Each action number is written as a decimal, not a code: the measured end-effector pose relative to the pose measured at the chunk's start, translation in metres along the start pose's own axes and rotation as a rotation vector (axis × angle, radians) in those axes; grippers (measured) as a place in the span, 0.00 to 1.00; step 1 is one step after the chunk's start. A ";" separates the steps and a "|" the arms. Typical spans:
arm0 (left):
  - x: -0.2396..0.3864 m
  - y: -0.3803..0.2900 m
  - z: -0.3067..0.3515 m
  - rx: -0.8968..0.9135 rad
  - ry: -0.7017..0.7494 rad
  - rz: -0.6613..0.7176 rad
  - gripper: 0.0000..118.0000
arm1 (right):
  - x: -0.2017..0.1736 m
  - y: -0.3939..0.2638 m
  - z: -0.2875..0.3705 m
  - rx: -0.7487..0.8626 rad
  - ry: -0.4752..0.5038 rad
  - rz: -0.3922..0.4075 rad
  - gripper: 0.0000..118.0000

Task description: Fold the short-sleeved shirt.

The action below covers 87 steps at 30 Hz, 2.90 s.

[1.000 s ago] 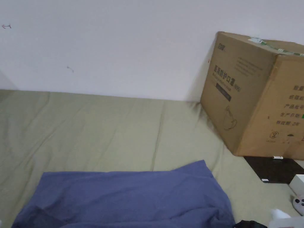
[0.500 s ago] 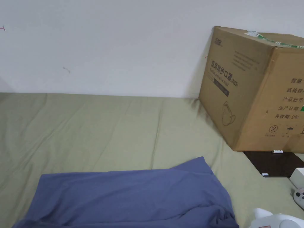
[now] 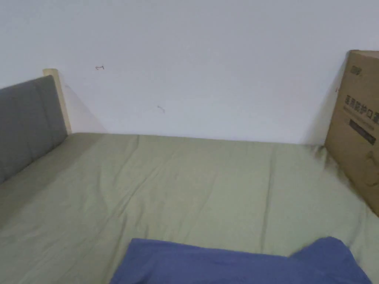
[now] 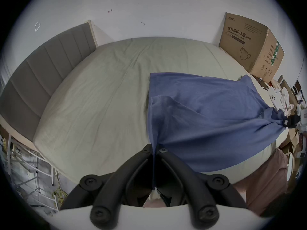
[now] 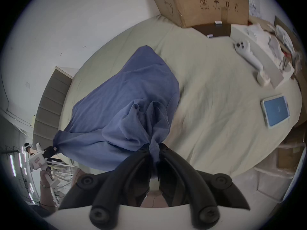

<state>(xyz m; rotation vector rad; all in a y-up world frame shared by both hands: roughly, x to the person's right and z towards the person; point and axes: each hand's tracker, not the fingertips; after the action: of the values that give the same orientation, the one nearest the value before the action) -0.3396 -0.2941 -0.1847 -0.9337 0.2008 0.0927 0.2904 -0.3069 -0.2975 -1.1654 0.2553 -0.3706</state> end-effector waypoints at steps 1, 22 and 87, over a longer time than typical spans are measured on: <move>-0.003 -0.006 -0.004 -0.030 -0.018 0.013 0.01 | 0.003 -0.004 -0.006 -0.014 -0.012 0.000 0.07; 0.020 0.018 0.126 0.653 -0.212 0.207 0.89 | -0.124 -0.007 0.081 0.582 0.130 0.164 0.96; 0.019 0.169 -0.118 0.168 -0.181 -0.183 0.02 | -0.036 0.266 -0.211 0.041 -0.272 0.044 0.99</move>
<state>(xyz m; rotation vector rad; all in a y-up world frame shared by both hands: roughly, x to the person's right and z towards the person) -0.3646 -0.2893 -0.3901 -0.7671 -0.0445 -0.0085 0.2169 -0.3786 -0.6235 -1.1531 0.0359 -0.1745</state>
